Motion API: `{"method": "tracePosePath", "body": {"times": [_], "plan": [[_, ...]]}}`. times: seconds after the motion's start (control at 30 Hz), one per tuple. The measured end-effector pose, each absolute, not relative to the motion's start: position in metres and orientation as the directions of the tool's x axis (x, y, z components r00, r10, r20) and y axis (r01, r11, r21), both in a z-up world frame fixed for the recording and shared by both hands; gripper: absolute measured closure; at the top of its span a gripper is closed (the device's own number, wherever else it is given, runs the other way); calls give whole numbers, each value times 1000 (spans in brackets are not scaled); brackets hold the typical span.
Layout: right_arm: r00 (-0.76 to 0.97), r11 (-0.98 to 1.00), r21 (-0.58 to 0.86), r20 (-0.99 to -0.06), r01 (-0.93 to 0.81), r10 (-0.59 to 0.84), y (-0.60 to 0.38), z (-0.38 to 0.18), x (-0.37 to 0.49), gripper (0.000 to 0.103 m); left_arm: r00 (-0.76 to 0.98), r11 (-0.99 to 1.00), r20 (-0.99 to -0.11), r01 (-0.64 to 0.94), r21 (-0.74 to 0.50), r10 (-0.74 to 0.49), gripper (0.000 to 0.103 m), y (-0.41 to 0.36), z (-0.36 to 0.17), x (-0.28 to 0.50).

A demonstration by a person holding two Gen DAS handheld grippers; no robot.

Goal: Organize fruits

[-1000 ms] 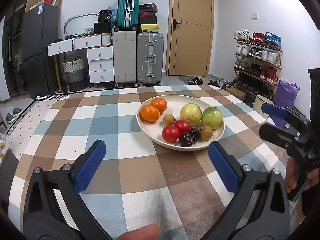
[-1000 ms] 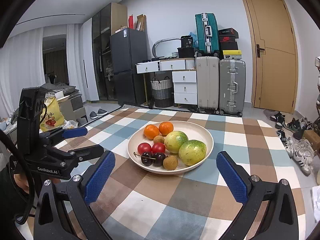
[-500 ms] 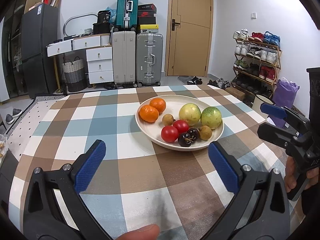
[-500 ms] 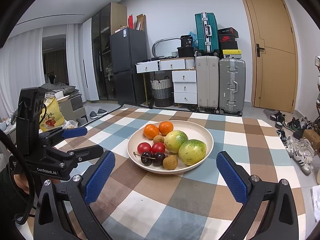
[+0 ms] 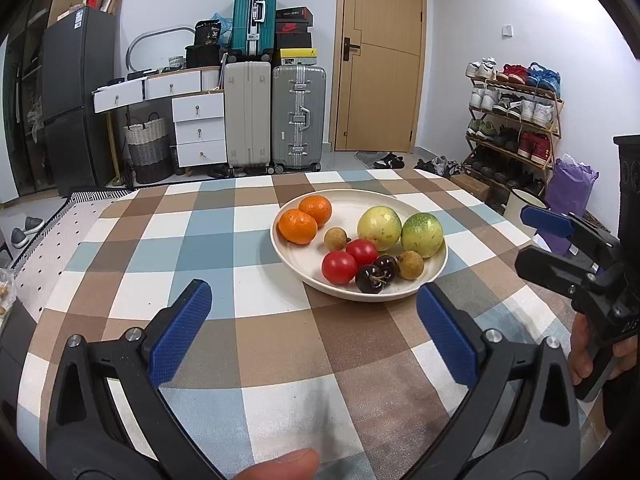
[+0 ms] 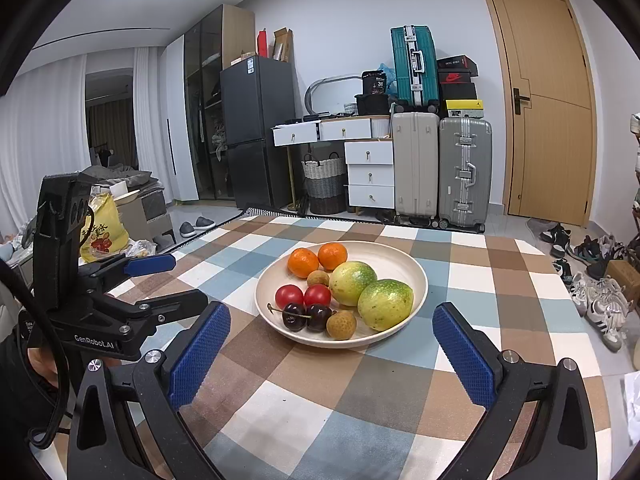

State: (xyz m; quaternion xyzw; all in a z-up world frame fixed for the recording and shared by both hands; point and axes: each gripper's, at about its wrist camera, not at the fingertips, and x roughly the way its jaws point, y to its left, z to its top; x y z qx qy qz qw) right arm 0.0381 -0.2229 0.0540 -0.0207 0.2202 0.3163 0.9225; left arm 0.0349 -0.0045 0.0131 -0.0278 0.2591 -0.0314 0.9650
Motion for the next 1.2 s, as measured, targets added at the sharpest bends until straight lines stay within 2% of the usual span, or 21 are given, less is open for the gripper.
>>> {"method": "tracePosePath", "body": {"times": [1.2], "plan": [[703,800,105,-422,-590,573,-223,53,37,0,861,996,-503,36,-79,-72,1,-4,9,33]]}}
